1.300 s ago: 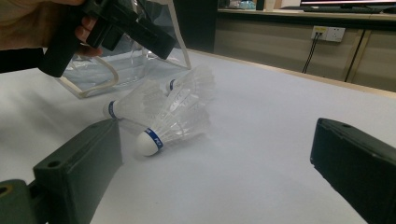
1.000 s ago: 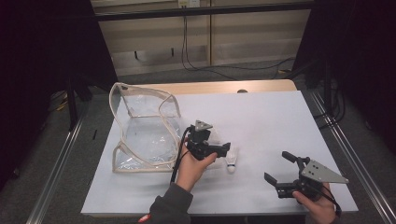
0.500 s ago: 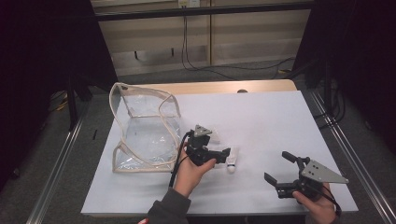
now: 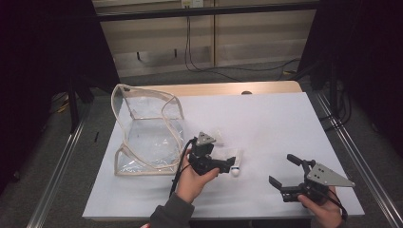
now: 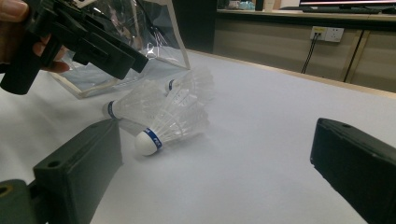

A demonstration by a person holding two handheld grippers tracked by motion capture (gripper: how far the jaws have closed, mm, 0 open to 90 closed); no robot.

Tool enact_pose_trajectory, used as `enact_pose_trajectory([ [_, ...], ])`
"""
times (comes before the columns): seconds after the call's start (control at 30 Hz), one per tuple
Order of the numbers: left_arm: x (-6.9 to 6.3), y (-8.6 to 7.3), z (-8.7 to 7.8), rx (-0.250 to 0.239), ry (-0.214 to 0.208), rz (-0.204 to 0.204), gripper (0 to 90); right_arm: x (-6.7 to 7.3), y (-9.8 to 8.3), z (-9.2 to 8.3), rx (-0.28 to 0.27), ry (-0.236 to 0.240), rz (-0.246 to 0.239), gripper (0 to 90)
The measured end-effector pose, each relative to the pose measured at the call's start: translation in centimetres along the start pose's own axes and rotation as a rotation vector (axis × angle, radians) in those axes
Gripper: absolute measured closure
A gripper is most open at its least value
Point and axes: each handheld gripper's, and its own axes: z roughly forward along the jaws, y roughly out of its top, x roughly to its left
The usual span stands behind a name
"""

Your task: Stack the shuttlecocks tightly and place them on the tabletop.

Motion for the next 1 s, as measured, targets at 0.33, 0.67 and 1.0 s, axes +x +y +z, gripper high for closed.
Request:
enact_pose_trajectory([
  [0.33, -0.5, -0.8, -0.2, 0.004, -0.06, 0.009, 5.1, 0.0, 0.0, -0.1, 0.0, 0.0, 0.001, 1.5],
  [0.67, -0.3, -1.6, -0.7, 0.017, -0.096, 0.028, 4.8, 0.0, 0.0, 0.0, 0.001, 0.002, 0.0, 1.5],
  [1.0, -0.2, -2.5, -1.8, 0.024, -0.136, 0.075, 3.8, 0.0, 0.1, -0.1, -0.002, 0.005, 0.002, 1.5],
])
